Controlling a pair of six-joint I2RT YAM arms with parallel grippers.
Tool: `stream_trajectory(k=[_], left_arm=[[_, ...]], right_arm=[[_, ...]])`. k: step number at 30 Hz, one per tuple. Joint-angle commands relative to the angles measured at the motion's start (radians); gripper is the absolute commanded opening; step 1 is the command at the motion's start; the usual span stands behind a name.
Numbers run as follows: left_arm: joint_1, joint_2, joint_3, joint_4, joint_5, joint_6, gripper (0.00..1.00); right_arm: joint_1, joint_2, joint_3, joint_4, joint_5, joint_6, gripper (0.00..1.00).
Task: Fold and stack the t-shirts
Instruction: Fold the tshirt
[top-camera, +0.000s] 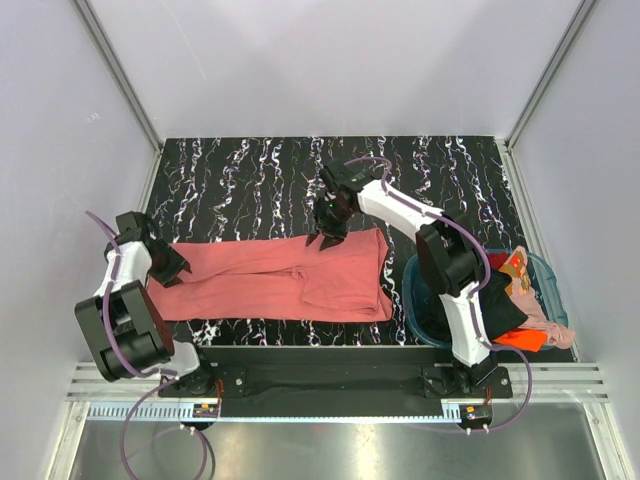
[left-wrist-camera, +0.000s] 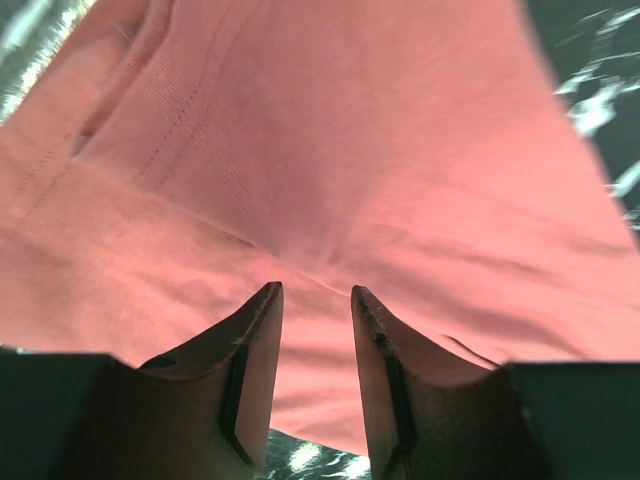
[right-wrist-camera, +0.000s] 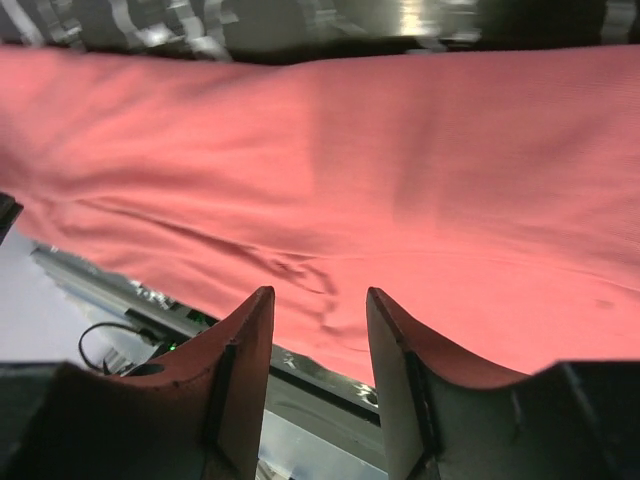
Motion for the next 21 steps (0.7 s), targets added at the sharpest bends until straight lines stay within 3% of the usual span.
stream_trajectory(k=[1,11,15,21], left_arm=[[0.003,-0.064,0.06,0.009,-0.026,-0.025,0.4],[0.11,0.107,0.08,0.038,-0.127,-0.01,0.39],[0.13,0.149,0.085,0.017,-0.188,0.002,0.39],[0.127,0.051,0.079,-0.006,-0.184,0.001,0.52]], right_arm=[[0.03,0.035,0.089,-0.002,-0.038,-0.007,0.49],[0.031,0.007,0.055,-0.054,0.004,-0.021,0.49],[0.028,-0.043,-0.008,-0.091,0.105,-0.016,0.5],[0.03,-0.065,-0.012,-0.204,0.229,0.057,0.56]])
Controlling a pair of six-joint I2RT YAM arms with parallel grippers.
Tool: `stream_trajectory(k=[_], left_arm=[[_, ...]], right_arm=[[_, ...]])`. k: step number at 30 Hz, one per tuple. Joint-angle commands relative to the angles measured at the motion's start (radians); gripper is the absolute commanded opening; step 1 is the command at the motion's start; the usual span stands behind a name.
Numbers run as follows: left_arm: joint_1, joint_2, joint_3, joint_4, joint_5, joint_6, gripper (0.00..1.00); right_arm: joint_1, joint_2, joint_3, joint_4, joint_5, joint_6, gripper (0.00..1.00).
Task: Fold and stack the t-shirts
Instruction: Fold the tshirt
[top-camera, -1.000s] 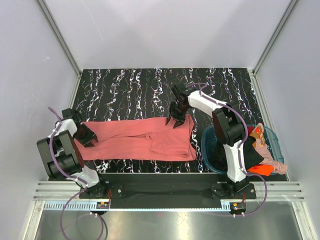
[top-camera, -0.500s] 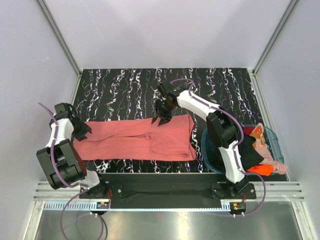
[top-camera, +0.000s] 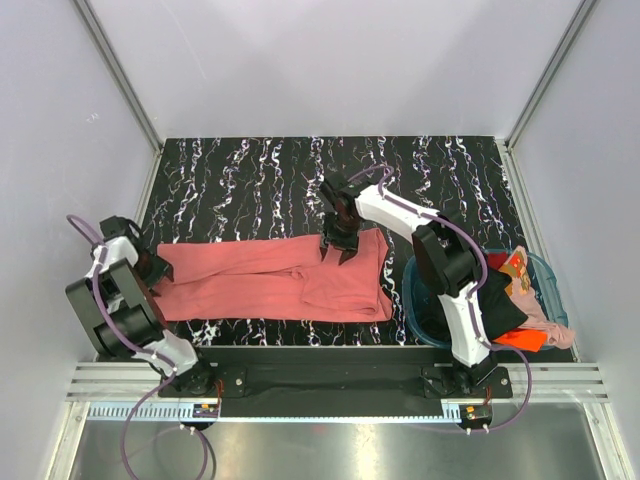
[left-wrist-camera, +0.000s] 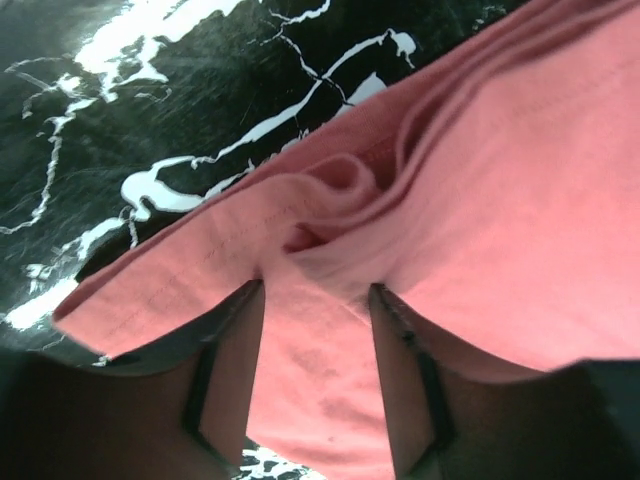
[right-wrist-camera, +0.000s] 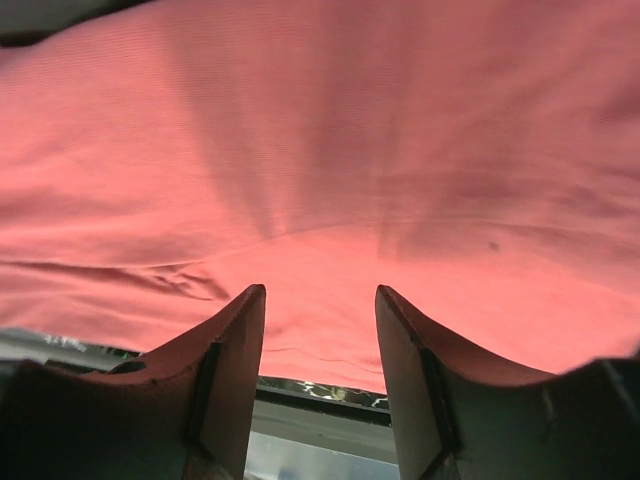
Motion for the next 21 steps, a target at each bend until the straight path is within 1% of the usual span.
stream_trajectory(k=[1,4,6,7,9,10,12,13,14,16,19,21], left_arm=[[-0.001,-0.105,0.014,-0.001,-0.027,0.007,0.55],[-0.023,-0.184,0.018,-0.039,-0.009,-0.002,0.62],[-0.061,-0.233,0.012,-0.045,0.014,-0.019,0.65],[-0.102,-0.278,0.008,-0.05,0.019,-0.028,0.66],[-0.153,-0.327,-0.002,-0.053,0.049,-0.056,0.66],[-0.216,-0.367,-0.002,-0.062,0.056,-0.065,0.66],[-0.288,-0.394,0.005,-0.075,0.051,-0.094,0.67],[-0.323,-0.41,0.012,-0.085,0.045,-0.105,0.67],[-0.39,-0.433,0.015,-0.091,0.037,-0.123,0.67],[-0.467,-0.453,0.026,-0.102,0.028,-0.134,0.67],[-0.509,-0.477,0.041,-0.116,0.027,-0.138,0.68],[-0.512,-0.481,0.052,-0.128,0.027,-0.123,0.68]], right_arm=[[-0.004,-0.086,0.003,-0.094,0.129,0.084,0.56],[-0.007,-0.109,-0.023,-0.126,0.169,0.144,0.56],[-0.013,-0.127,-0.064,-0.12,0.177,0.176,0.57],[-0.016,-0.14,-0.075,-0.115,0.183,0.214,0.56],[-0.018,-0.141,-0.094,-0.124,0.185,0.247,0.56],[-0.018,-0.137,-0.095,-0.129,0.214,0.276,0.57],[-0.018,-0.132,-0.114,-0.138,0.228,0.313,0.57],[-0.022,-0.132,-0.124,-0.138,0.24,0.357,0.58],[-0.025,-0.134,-0.141,-0.114,0.235,0.378,0.59],[-0.035,-0.143,-0.198,-0.082,0.216,0.441,0.59],[-0.041,-0.109,-0.218,-0.063,0.211,0.491,0.62],[-0.053,-0.083,-0.209,-0.032,0.22,0.488,0.67]])
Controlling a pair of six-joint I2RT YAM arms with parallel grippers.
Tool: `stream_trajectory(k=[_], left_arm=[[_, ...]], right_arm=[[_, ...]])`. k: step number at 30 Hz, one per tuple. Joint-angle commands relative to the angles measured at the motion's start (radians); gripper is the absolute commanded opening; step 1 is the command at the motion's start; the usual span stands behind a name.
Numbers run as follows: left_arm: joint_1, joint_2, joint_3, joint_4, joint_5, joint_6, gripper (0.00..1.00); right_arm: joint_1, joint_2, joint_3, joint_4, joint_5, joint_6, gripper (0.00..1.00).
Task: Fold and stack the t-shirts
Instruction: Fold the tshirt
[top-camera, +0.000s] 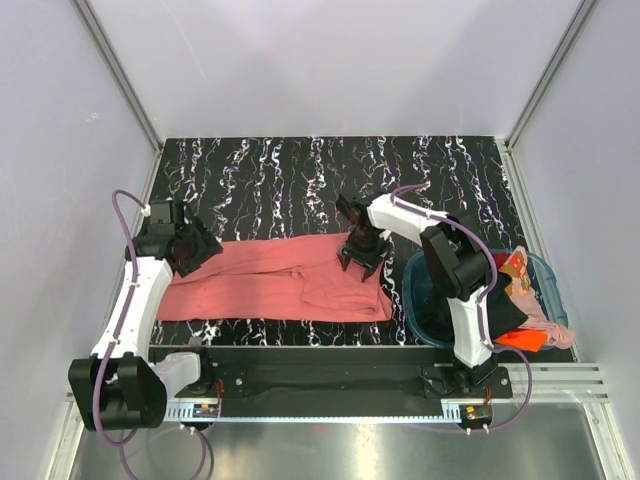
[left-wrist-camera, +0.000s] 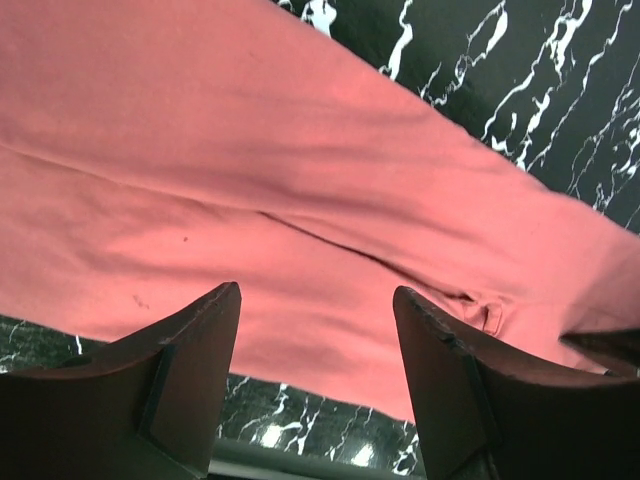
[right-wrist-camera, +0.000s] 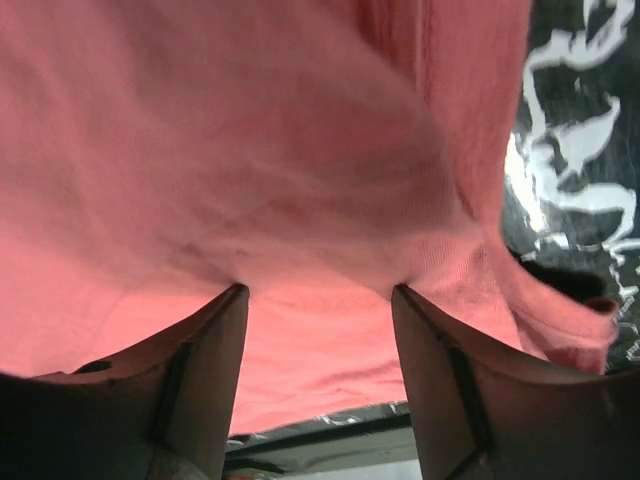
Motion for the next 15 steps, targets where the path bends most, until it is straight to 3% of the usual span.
stream_trajectory(k=[1,6,11,15], left_arm=[[-0.006,-0.024,0.057,-0.029,-0.004,-0.002,0.68],[-0.008,-0.023,0.097,-0.047,-0.004,0.07,0.68],[-0.015,-0.017,0.093,-0.02,0.034,0.116,0.68],[-0.044,0.002,0.102,-0.032,0.044,0.098,0.68]], right_arm=[[-0.025,0.036,0.024,0.067,0.07,0.062,0.67],[-0.051,0.177,0.275,0.085,0.225,-0.136,0.71],[-0.091,0.399,0.579,0.139,0.255,-0.455,0.76],[-0.133,0.609,1.1,0.116,0.307,-0.755,0.87]])
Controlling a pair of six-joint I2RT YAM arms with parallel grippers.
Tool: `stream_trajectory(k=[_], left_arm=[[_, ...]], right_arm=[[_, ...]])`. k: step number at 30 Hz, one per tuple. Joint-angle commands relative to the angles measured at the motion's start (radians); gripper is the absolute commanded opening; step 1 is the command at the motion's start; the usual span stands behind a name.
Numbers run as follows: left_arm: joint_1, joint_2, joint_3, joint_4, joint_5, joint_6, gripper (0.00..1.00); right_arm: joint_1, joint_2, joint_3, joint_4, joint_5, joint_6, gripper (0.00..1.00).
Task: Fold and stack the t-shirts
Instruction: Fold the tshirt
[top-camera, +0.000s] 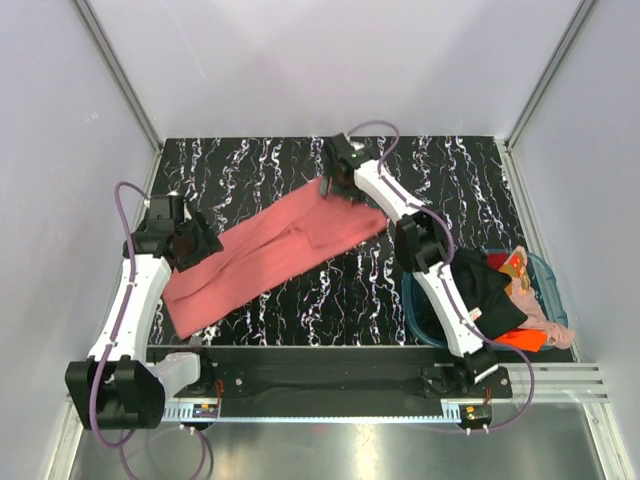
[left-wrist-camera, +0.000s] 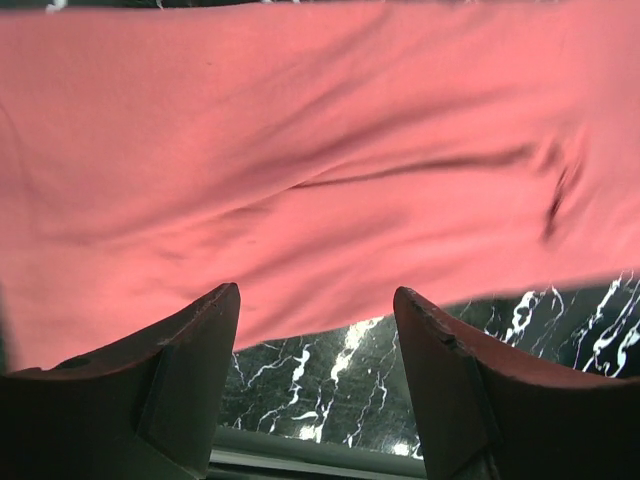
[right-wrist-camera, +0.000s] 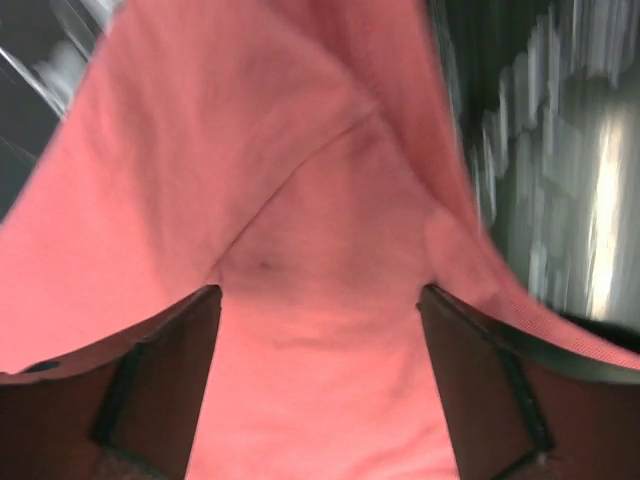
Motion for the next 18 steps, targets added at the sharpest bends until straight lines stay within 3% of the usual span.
stream_trajectory(k=[1,3,5,8,11,14,17,18], left_arm=[[-0.053,0.006,0.048,-0.004,0.018,0.011,0.68],[-0.076,-0.007,0.048,-0.018,-0.003,0.001,0.69],[-0.085,-0.023,0.048,-0.031,-0.014,-0.006,0.69],[-0.085,-0.043,0.05,-0.032,-0.05,0.01,0.7],[-0.085,-0.008,0.038,-0.02,-0.062,0.072,0.72],[-0.102,0.142,0.044,-0.041,-0.058,0.139,0.72],[-0.165,0.272,0.079,-0.063,-0.174,0.172,0.76],[-0.174,0.298,0.086,-0.057,-0.19,0.18,0.77]], right_arm=[[-0.059,0.176,0.324,0.105,0.107,-0.398,0.89],[-0.074,0.173,0.39,0.189,0.095,-0.424,1.0],[-0.084,0.076,0.326,0.307,0.077,-0.39,1.0],[-0.076,-0.098,0.156,0.355,0.04,-0.275,1.0],[-0.062,-0.195,0.12,0.227,-0.004,-0.203,1.0],[-0.041,-0.271,0.11,0.058,-0.064,-0.178,1.0],[-0.024,-0.386,-0.008,-0.025,-0.147,-0.165,1.0],[-0.018,-0.423,-0.119,-0.022,-0.205,-0.171,1.0]])
